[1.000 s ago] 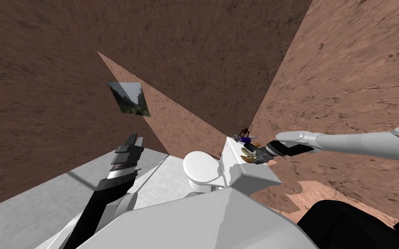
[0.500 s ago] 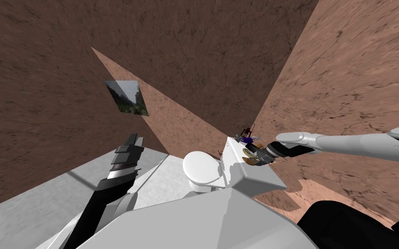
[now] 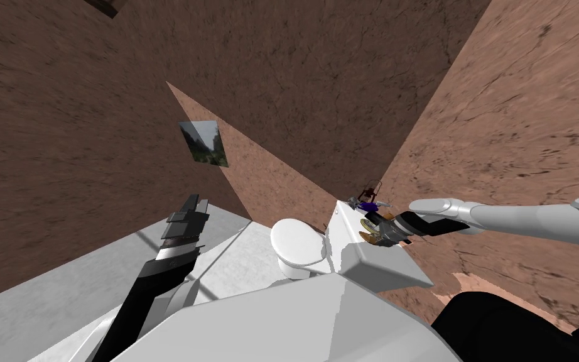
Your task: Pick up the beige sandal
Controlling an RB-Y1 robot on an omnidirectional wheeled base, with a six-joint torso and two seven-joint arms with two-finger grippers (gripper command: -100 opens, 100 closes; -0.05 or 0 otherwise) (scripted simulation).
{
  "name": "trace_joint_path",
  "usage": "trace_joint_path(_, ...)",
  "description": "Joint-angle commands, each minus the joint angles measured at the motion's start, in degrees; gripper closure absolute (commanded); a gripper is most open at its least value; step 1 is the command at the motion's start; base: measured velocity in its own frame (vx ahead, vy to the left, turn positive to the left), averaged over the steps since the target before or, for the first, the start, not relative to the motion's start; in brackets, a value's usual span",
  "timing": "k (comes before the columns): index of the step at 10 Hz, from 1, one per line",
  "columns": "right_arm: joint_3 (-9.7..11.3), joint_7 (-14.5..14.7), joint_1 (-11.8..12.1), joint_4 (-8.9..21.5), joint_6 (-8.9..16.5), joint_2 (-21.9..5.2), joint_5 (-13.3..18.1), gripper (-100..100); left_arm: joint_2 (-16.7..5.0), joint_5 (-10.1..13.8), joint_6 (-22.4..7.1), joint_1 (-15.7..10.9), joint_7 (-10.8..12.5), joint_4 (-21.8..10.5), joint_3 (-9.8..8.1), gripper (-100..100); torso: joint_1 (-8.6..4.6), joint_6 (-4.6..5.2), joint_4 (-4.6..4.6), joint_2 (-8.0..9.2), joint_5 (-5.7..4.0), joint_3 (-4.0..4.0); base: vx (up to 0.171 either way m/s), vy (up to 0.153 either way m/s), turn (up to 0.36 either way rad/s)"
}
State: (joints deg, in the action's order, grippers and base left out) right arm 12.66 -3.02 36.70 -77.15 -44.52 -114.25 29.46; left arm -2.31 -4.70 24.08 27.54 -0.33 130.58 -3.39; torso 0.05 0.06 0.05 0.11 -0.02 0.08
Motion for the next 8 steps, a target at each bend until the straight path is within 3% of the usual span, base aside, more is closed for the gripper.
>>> trace_joint_path(1, -1.9, -0.7, 1.1, 0.5, -0.5, 0.8, 1.3, -100, 0.0, 0.0, 0.0, 0.0, 0.0, 0.0, 0.0, 0, 0.0, 0.0, 0.0, 0.0, 0.0, 0.0, 0.0, 0.0, 0.0)
trace_joint_path(2, -1.3, -0.5, 1.6, 1.9, -0.2, 2.4, 1.3, -100, 0.0, 0.0, 0.0, 0.0, 0.0, 0.0, 0.0, 0, -0.03, 0.0, -0.02, -0.07, -0.01, -0.04, -0.032, 0.009, 0.23)
trace_joint_path(3, -1.2, -0.3, 1.1, 1.5, -0.6, 1.6, 0.9, -100, 0.0, 0.0, 0.0, 0.0, 0.0, 0.0, 0.01, 0, -0.01, -0.06, -0.03, -0.03, -0.01, -0.03, -0.022, 0.001, 0.061)
trace_joint_path(4, -1.2, -0.2, 1.1, 1.7, -0.6, 1.7, 0.9, 100, 0.0, 0.0, 0.0, 0.0, 0.0, 0.0, 0.0, 0, -0.03, 0.01, -0.01, -0.06, 0.0, -0.03, -0.002, 0.0, -0.012)
trace_joint_path(8, -1.2, -0.2, 1.1, 1.7, -0.6, 1.7, 0.9, 100, 0.0, 0.0, 0.0, 0.0, 0.0, 0.0, 0.0, 0, -0.09, 0.01, -0.05, -0.15, -0.03, -0.1, 0.0, 0.0, 0.0)
